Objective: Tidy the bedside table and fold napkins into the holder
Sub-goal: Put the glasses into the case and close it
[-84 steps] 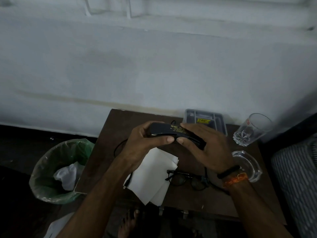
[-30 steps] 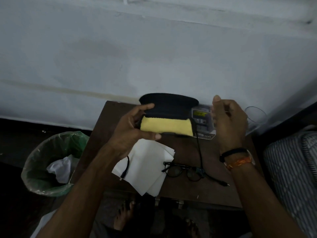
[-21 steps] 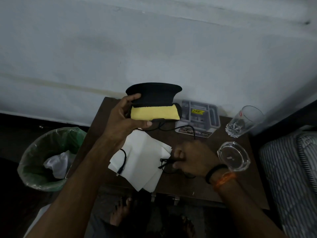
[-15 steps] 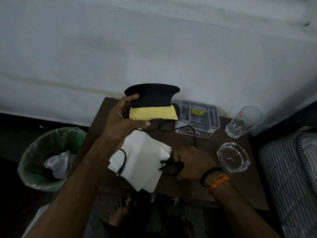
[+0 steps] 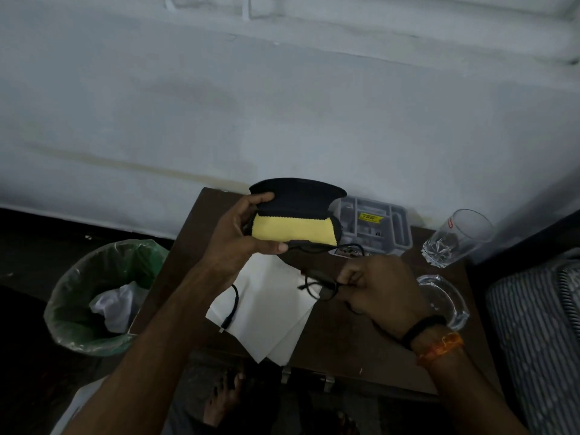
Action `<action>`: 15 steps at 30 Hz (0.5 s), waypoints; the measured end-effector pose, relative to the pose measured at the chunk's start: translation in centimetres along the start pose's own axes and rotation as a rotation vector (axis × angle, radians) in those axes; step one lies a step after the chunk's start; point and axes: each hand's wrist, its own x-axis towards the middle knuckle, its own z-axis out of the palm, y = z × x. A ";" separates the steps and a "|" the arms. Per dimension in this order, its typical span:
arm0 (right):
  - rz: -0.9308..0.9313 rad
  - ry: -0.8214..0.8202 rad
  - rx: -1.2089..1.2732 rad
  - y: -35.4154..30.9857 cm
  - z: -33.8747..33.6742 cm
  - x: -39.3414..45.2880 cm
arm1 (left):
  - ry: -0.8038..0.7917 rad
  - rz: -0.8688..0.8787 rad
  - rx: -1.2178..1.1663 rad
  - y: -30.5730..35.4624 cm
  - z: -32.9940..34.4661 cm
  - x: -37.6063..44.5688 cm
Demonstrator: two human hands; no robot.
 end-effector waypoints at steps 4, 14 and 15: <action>-0.059 0.356 0.097 -1.5 -1.0 0.0 | -0.050 0.007 0.041 0.1 0.4 -0.1; -0.210 0.609 -0.085 -3.3 1.6 2.6 | -0.193 0.019 0.057 1.0 1.1 -0.8; -0.220 0.602 -0.117 -3.5 1.8 2.7 | -0.201 0.020 0.058 1.1 1.2 -0.9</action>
